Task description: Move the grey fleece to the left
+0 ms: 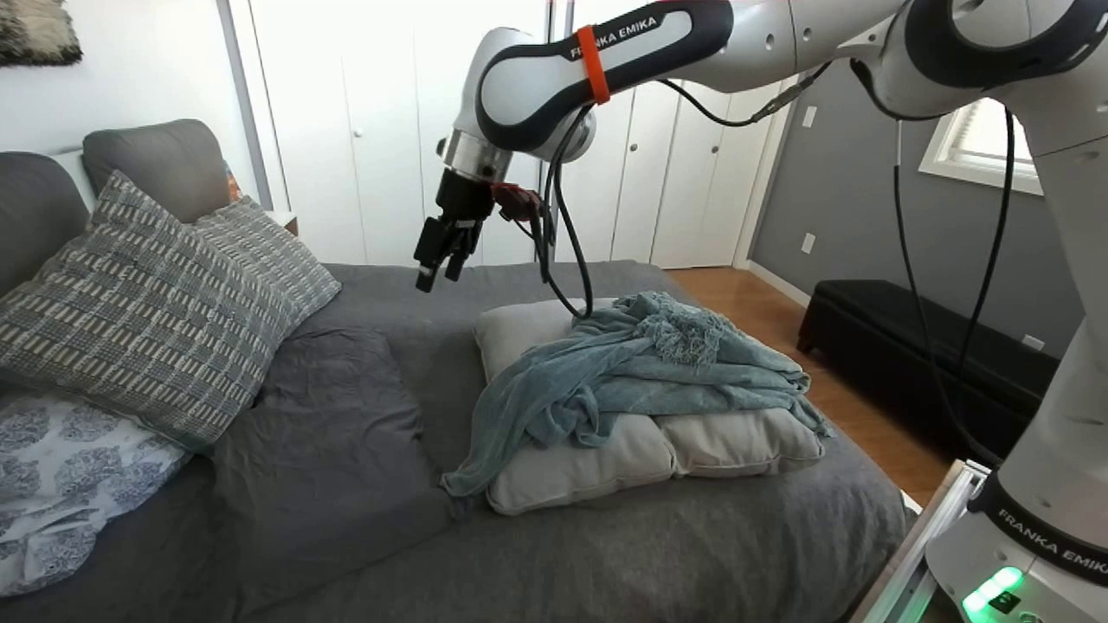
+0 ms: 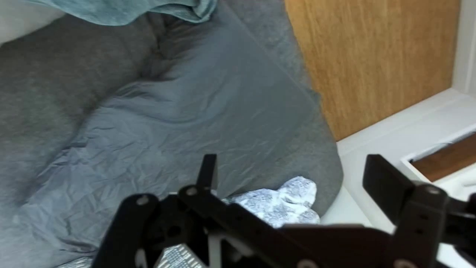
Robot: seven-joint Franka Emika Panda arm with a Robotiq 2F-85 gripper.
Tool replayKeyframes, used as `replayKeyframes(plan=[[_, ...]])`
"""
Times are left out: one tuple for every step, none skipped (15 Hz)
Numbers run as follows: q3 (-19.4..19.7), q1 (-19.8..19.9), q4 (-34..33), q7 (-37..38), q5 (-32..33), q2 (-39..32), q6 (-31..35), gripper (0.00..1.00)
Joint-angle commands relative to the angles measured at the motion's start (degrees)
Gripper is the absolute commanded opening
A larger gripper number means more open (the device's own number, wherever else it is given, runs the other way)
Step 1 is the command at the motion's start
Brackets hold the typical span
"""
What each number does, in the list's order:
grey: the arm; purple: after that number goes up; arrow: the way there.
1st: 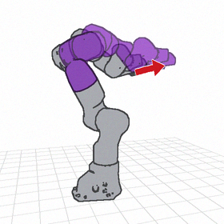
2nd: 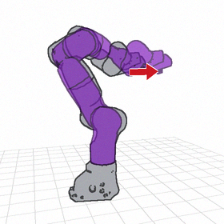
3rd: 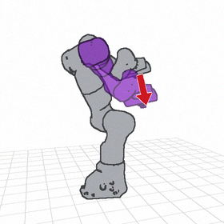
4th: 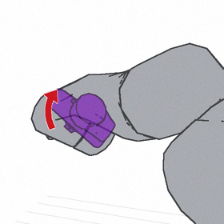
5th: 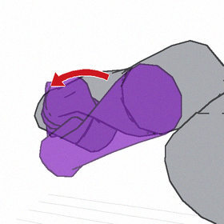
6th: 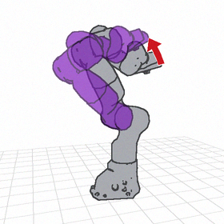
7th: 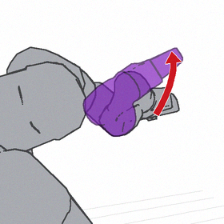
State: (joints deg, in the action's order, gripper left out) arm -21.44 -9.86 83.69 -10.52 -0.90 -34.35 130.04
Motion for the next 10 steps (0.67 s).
replayKeyframes(plan=[[7.97, -2.56, 6.81, 2.27, 5.37, 7.87, 0.07, 1.0], [9.74, -2.32, 9.57, 2.93, 6.8, 10.33, 1.61, 1.0], [11.43, -2.02, 12.23, 3.9, 8.39, 12.75, 2.56, 1.0], [12.99, -1.58, 15.35, 5.0, 9.96, 15.6, 3.28, 1.0], [14.17, -1.03, 17.67, 6.98, 10.3, 17.73, 5.7, 1.0], [15.33, -0.38, 20.08, 8.46, 10.54, 19.89, 7.67, 1.0], [16.64, 0.09, 22.79, 10.46, 11.21, 22.14, 9.4, 1.0], [17.89, 0.69, 25.52, 12.34, 12.07, 24.36, 11.36, 1.0], [18.99, 1.21, 28.21, 14.53, 12.92, 26.51, 12.96, 1.0], [19.91, 2.05, 31.05, 16.14, 13.46, 28.59, 14.87, 1.0]])
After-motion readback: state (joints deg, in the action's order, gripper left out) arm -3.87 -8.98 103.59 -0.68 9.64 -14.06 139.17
